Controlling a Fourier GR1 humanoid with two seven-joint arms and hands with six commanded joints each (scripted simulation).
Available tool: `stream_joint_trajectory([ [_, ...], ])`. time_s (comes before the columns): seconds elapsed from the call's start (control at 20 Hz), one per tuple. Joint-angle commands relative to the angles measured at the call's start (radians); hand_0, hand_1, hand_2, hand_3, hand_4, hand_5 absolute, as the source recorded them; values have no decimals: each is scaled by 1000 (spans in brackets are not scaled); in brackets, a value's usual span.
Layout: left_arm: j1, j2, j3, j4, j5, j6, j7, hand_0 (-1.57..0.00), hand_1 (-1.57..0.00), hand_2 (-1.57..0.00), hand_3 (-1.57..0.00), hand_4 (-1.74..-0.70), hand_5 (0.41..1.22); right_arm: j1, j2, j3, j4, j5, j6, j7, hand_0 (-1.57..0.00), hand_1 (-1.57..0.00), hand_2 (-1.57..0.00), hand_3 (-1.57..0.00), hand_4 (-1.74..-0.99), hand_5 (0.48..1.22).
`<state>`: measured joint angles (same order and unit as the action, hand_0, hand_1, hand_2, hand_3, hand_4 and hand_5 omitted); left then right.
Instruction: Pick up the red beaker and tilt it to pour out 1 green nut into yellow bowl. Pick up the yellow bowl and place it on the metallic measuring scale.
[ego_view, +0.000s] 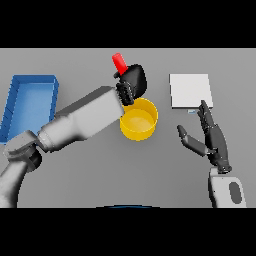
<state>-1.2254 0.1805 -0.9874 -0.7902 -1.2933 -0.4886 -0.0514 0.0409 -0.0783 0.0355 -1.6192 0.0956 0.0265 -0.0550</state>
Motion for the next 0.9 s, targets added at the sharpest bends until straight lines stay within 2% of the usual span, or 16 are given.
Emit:
stream_joint_trajectory([
  [0.0,-4,-7,-11,5,-10,-10,6,-1571,-1571,-1571,-1561,-1740,1221,-6,4,-3,-1,-4,-5,18,1,1,1,1,-1289,604],
  [0.25,-40,-27,-62,55,-55,-9,-19,-1571,-1571,-1571,-1568,-1741,1221,7,2,8,-5,23,-14,-5,1,1,1,1,-1274,592],
  [0.35,-57,-31,-72,65,-66,-15,-26,-1571,-1571,-1571,-1569,-1741,1221,-7,-2,-3,10,19,-18,3,1,1,1,1,-1264,588],
  [0.45,-60,-25,-84,53,-76,-26,-26,-1571,-1571,-1571,-1570,-1741,1221,-2,-6,-1,3,27,-22,8,1,1,1,1,-1245,585],
  [0.6,-90,4,-76,43,-84,-1,-31,-1571,-1571,-1571,-1570,-1740,1221,5,4,8,-3,19,-11,0,1,1,1,1,-1233,585],
  [0.65,-105,1,-69,55,-87,3,-18,-1571,-1571,-1571,-1570,-1738,1189,9,6,13,-4,22,-11,-7,1,1,1,1,-1226,587],
  [0.7,-135,3,-44,64,-75,15,-21,-1571,-1571,-1571,-1571,-1738,1159,-8,-1,0,-3,15,-15,10,1,1,1,1,-1222,590],
  [0.75,-155,14,-35,68,-77,27,-15,-1571,-1571,-1571,-1571,-1738,1171,-17,-5,-6,2,6,-10,11,1,1,1,1,-1219,595],
  [0.8,-182,34,-7,81,-70,47,-15,-1571,-1390,-1379,-1571,-1686,1181,-17,4,8,-6,19,-17,2,1,1,1,1,-1219,601],
  [0.85,-195,42,8,80,-67,77,-15,-1571,-1269,-1251,-1571,-1644,1189,-17,4,5,-5,12,-11,2,1,1,1,1,-1222,609],
])
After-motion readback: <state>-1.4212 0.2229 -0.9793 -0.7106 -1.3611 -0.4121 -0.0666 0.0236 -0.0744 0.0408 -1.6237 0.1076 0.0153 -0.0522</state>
